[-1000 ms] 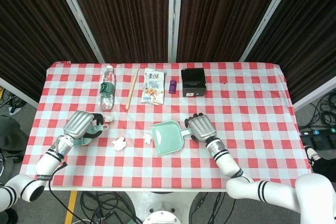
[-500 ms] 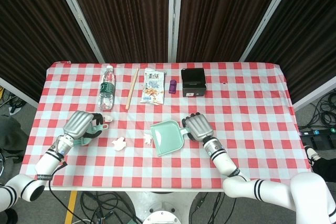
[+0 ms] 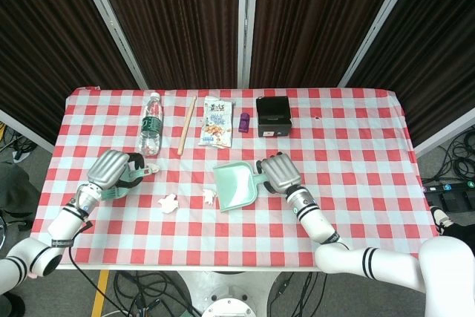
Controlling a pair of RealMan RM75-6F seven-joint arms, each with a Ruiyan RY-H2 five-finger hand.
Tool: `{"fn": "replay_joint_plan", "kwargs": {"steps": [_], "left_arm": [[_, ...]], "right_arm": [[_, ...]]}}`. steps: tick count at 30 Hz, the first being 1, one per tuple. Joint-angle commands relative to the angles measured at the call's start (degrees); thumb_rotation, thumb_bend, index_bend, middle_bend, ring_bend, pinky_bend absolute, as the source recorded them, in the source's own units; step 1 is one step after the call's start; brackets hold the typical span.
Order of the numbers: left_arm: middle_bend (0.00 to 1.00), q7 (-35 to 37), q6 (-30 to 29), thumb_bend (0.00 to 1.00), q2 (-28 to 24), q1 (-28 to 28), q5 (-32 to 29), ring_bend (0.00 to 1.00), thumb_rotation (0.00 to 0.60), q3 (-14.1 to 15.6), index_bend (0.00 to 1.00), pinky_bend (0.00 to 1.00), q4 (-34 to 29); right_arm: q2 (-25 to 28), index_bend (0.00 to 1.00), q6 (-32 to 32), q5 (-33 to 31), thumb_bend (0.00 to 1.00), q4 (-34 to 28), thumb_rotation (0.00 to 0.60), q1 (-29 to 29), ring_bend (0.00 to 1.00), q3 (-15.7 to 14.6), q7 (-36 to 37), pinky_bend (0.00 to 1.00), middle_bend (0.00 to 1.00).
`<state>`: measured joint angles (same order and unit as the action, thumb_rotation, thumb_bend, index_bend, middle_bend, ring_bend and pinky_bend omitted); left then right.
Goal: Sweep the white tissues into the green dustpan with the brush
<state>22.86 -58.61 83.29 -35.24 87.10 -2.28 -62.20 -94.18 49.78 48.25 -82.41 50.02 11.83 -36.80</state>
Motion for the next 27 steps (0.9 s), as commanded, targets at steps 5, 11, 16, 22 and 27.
{"fn": "replay_joint_plan", "kwargs": {"steps": [5,11,16,22,27], "left_arm": [[0.58,8.66,2.59,0.49,4.66,-3.41,1.75,0.75,0.6,0.21,0.57,0.92,7.29],[0.58,13.32,3.84,0.49,7.72,-5.96,3.3,0.74,0.6,0.78,0.57,0.92,10.99],[0.59,17.75,3.94,0.49,9.71,-7.92,4.67,0.74,0.6,1.3,0.57,0.92,12.41],[0.59,20.66,3.33,0.49,12.31,-9.95,6.18,0.74,0.6,1.92,0.57,0.92,14.47],[0.59,23.74,2.51,0.5,13.79,-11.44,7.07,0.74,0.6,2.2,0.57,0.92,14.79]], "right_arm": [[0.45,0.69,2.08,-4.47,0.43,-2.12,0.6,1.54,0.43,-1.15,-3.73,0.35,0.56],[0.18,0.69,3.55,-5.16,0.43,-2.23,0.6,1.8,0.43,-1.36,-3.67,0.35,0.56],[-0.09,0.69,3.96,-5.54,0.43,-1.68,0.6,1.96,0.43,-1.6,-3.2,0.35,0.56],[-0.68,0.69,4.32,-5.33,0.43,-1.27,0.6,1.89,0.43,-2.19,-2.52,0.35,0.56],[-1.27,0.69,4.57,-5.01,0.44,-0.73,0.6,1.8,0.43,-2.36,-1.75,0.35,0.56]]}}
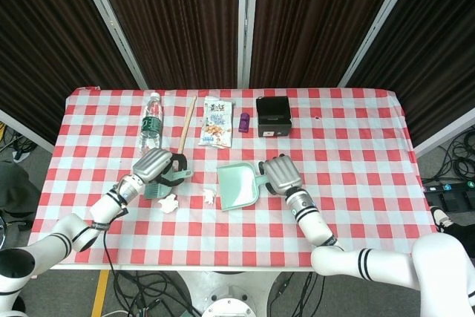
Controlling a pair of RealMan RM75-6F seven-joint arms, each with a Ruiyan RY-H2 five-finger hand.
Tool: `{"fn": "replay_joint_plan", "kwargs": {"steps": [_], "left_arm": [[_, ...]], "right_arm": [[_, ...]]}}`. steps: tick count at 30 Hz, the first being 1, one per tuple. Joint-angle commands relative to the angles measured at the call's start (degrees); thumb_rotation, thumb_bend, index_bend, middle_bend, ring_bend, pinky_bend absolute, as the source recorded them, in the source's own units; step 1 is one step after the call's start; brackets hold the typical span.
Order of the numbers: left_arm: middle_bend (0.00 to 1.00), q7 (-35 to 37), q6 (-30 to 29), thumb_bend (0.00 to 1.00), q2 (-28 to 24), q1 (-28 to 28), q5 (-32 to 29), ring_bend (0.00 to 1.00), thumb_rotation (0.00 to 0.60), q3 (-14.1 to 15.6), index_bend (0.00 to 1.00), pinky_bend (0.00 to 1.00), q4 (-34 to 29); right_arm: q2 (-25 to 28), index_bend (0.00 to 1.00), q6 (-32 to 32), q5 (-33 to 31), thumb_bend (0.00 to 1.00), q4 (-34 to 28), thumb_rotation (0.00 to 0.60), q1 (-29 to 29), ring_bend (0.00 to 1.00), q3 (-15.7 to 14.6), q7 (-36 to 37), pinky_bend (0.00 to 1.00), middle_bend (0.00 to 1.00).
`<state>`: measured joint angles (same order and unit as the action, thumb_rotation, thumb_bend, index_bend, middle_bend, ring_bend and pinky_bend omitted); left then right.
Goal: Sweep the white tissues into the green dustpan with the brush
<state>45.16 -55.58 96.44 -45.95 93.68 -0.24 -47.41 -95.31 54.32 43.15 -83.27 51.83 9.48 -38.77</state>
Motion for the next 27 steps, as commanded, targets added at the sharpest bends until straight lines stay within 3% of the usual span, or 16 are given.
{"fn": "replay_joint_plan", "kwargs": {"steps": [1,11,15,22,27], "left_arm": [[0.59,2.5,-0.95,0.5,0.85,-1.09,0.72,0.74,0.6,0.17,0.57,0.92,-0.35],[0.59,8.17,-2.86,0.5,0.94,-4.37,1.23,0.73,0.6,-0.97,0.57,0.91,-5.32],[0.58,8.79,-3.3,0.5,-1.32,-4.48,-0.08,0.73,0.6,-1.97,0.57,0.91,-9.02],[0.58,-3.26,-3.07,0.51,-8.58,1.46,-8.08,0.73,0.6,-2.51,0.57,0.91,-21.62],[0.58,-18.78,-5.93,0.53,-10.33,6.3,-14.61,0.73,0.6,-3.15,0.57,0.9,-30.26]], "right_arm": [[-0.26,0.69,-0.01,0.17,0.44,0.25,0.6,-0.02,0.43,0.0,0.46,0.35,0.56],[-1.65,0.69,-0.61,1.52,0.45,1.76,0.6,0.17,0.43,0.14,2.49,0.35,0.56],[-1.51,0.7,-1.85,3.1,0.46,2.71,0.6,0.39,0.43,-0.4,3.29,0.35,0.56],[0.03,0.7,-6.38,7.2,0.47,4.85,0.6,1.52,0.43,-0.79,6.53,0.35,0.56],[0.71,0.7,-9.13,9.64,0.47,6.79,0.6,2.5,0.43,-0.81,8.78,0.35,0.56]]}}
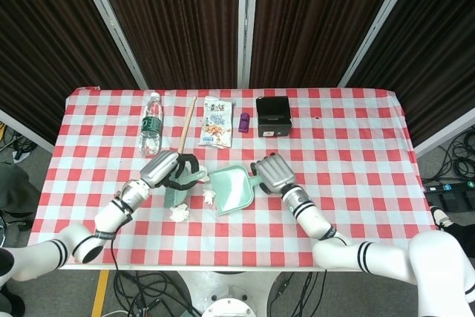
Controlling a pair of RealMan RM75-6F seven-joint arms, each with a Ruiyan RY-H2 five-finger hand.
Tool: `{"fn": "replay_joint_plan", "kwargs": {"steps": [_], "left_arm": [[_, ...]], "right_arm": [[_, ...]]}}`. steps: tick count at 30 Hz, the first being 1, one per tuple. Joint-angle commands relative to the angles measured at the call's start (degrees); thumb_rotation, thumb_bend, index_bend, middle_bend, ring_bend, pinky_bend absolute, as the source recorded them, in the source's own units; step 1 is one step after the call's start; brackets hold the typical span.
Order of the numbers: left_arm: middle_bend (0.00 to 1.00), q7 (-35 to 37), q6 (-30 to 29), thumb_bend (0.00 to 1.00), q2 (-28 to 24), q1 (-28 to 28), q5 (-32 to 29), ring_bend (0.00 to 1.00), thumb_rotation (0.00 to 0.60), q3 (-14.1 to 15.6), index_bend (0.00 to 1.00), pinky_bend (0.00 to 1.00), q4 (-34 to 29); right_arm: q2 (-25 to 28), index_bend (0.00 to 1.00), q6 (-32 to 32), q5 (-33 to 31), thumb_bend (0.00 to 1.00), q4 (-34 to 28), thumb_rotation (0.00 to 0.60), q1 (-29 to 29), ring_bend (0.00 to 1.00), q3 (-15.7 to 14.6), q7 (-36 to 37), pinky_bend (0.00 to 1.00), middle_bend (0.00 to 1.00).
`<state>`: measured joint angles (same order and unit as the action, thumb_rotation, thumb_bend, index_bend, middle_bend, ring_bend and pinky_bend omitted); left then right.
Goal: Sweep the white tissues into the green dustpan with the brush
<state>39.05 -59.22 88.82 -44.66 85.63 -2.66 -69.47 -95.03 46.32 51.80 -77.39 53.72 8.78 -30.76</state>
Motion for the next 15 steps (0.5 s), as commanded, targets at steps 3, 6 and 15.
{"fn": "replay_joint_plan", "kwargs": {"steps": [3,6,15], "left_arm": [[0.58,-19.84,-3.85,0.53,-2.27,7.03,-9.67,0.73,0.6,-1.09,0.57,0.9,-12.17],[0.58,-25.37,-5.31,0.53,-0.79,8.2,-11.48,0.73,0.6,-1.58,0.57,0.9,-14.16],[0.58,-32.43,-5.59,0.53,6.58,8.96,-14.95,0.73,0.6,-3.91,0.57,0.9,-12.78]], "right_arm": [[0.8,0.7,-2.45,1.63,0.47,1.92,0.6,1.29,0.42,-0.16,1.24,0.34,0.56],[0.93,0.7,-3.44,1.68,0.47,3.12,0.6,1.89,0.42,0.05,1.77,0.34,0.56],[1.03,0.71,-3.8,0.89,0.47,4.02,0.6,2.33,0.42,0.3,2.8,0.34,0.56]]}}
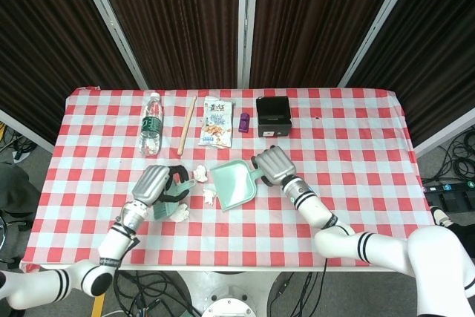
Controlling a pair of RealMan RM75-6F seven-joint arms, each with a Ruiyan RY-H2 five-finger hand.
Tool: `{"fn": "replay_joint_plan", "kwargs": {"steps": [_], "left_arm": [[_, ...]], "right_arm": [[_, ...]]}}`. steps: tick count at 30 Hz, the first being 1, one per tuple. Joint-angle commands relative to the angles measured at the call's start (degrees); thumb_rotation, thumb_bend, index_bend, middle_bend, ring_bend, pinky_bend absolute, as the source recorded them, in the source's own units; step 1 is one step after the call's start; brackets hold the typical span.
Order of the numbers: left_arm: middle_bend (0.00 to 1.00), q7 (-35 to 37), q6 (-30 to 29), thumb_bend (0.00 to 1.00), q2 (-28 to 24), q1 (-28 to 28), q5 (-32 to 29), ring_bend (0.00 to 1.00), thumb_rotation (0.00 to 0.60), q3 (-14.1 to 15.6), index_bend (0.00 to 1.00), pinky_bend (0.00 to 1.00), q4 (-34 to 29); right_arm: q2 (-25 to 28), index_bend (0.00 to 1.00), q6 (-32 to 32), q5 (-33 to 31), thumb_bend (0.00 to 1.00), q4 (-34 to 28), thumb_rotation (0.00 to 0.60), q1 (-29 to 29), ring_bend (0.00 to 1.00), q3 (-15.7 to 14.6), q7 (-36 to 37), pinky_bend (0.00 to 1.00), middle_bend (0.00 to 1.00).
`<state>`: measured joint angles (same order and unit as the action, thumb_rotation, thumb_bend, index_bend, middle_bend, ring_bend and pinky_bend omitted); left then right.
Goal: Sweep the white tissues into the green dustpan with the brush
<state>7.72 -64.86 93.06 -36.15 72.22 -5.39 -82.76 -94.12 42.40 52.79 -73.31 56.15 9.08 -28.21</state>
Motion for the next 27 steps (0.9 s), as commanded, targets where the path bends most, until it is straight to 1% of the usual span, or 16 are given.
{"fn": "replay_joint_plan", "kwargs": {"steps": [1,5,11,15,18,23,27], "left_arm": [[0.58,-1.37,0.21,0.53,3.14,0.42,-1.91,0.73,0.6,-1.49,0.57,0.9,0.94],[0.58,-2.05,0.95,0.52,6.54,-0.16,-2.58,0.73,0.6,-2.86,0.57,0.9,3.66],[0.58,-0.07,1.88,0.53,11.21,-2.01,-2.45,0.73,0.6,-6.3,0.57,0.9,8.66],[0.58,1.49,3.76,0.53,14.27,-4.06,-3.13,0.72,0.6,-8.94,0.57,0.9,12.3],[0.58,3.59,5.47,0.53,16.39,-5.61,-3.53,0.72,0.6,-10.64,0.57,0.9,14.78],[0.58,6.33,5.87,0.53,17.21,-6.84,-2.59,0.71,0.6,-12.34,0.57,0.9,15.9],[0.58,9.01,5.94,0.53,14.37,-5.62,-1.74,0.71,0.6,-12.11,0.57,0.9,13.48]], "right_arm": [[0.25,0.71,0.14,-0.09,0.47,-0.16,0.6,-0.17,0.42,-0.05,0.4,0.34,0.56],[0.99,0.71,-0.01,0.31,0.47,-0.84,0.6,-0.42,0.42,-0.6,0.83,0.33,0.56],[1.26,0.71,0.36,1.55,0.47,-1.93,0.6,-1.07,0.42,-1.35,2.09,0.33,0.56],[0.58,0.71,1.64,0.69,0.47,-2.07,0.6,-1.87,0.43,-1.02,2.93,0.33,0.57],[0.56,0.72,2.31,-0.46,0.5,-2.62,0.6,-2.39,0.43,-0.52,3.55,0.33,0.57],[0.78,0.72,3.34,-1.11,0.51,-3.19,0.6,-2.79,0.43,-0.16,3.58,0.33,0.57],[0.67,0.73,3.6,-1.24,0.51,-3.12,0.6,-2.73,0.43,-0.18,3.14,0.33,0.57]]}}
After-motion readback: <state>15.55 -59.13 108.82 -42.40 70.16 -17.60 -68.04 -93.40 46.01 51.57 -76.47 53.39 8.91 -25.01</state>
